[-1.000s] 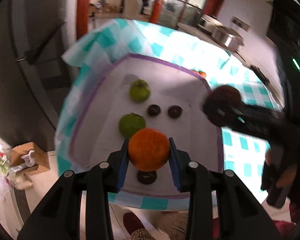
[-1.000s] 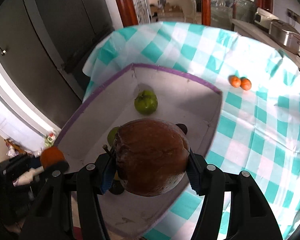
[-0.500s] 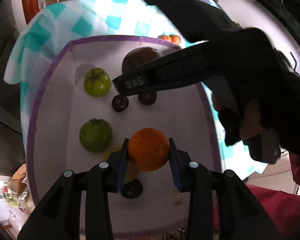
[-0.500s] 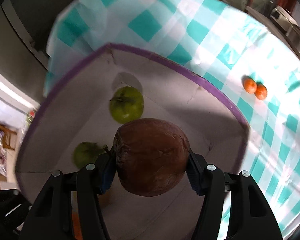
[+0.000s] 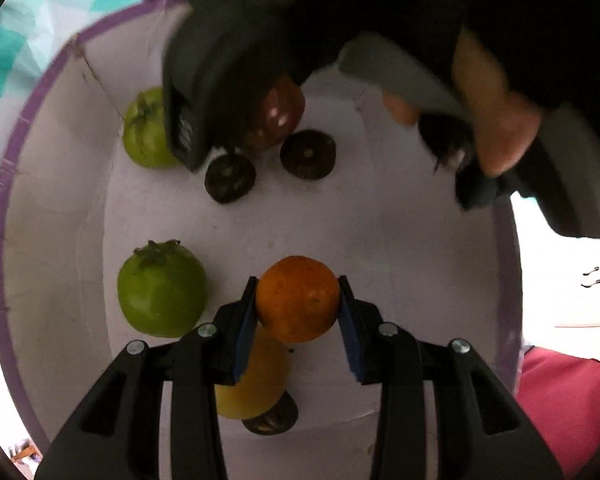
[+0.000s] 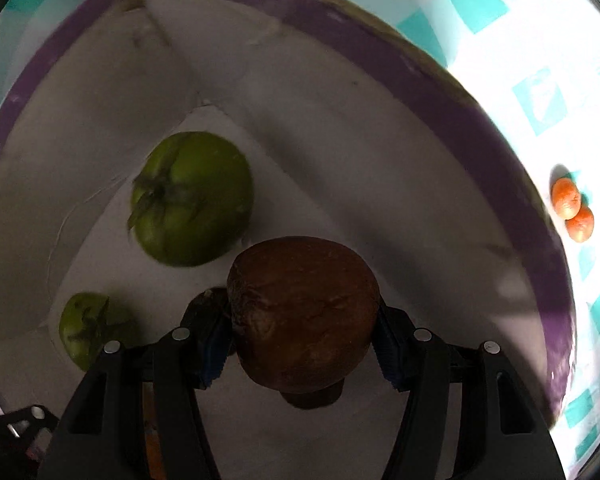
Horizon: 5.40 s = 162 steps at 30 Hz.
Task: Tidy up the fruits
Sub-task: 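Open the left tool over the box while the right tool releases its fruit, then move both open tools back to the last two tangerines, then grasp one tangerine with the left tool while the right grasps the other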
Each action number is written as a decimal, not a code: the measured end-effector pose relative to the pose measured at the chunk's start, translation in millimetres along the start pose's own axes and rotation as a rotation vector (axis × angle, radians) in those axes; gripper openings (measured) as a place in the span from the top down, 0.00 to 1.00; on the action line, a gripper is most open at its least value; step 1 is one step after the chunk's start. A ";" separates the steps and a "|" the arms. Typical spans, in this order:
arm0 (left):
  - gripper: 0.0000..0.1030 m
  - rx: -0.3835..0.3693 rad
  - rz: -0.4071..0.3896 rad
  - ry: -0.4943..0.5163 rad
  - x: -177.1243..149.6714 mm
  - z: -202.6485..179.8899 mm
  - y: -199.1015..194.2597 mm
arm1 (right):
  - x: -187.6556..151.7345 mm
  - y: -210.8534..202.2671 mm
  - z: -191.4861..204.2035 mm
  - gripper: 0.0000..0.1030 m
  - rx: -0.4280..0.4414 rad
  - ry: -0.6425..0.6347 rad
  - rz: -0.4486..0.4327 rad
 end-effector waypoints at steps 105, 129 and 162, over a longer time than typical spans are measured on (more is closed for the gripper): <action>0.18 0.060 -0.187 -0.374 366.7 -77.5 58.0 | -102.0 12.7 -325.9 0.17 0.065 0.381 -0.486; 0.44 -0.175 -0.221 -0.389 393.4 -18.6 54.9 | 15.4 21.6 -310.0 0.46 -0.132 0.193 -0.566; 0.61 0.089 -0.221 -0.259 345.6 -65.1 54.7 | -146.4 10.9 -360.4 0.58 -0.099 0.409 -0.597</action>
Point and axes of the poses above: each gripper's, at about its wrist camera, not at the fingertips, and y roughly the way its jaws point, z to its left, x to its top, the point moved 3 cm from there along y, roughly the way its jaws point, and after that the axes turned 10 degrees about z, right-handed, at the moved point
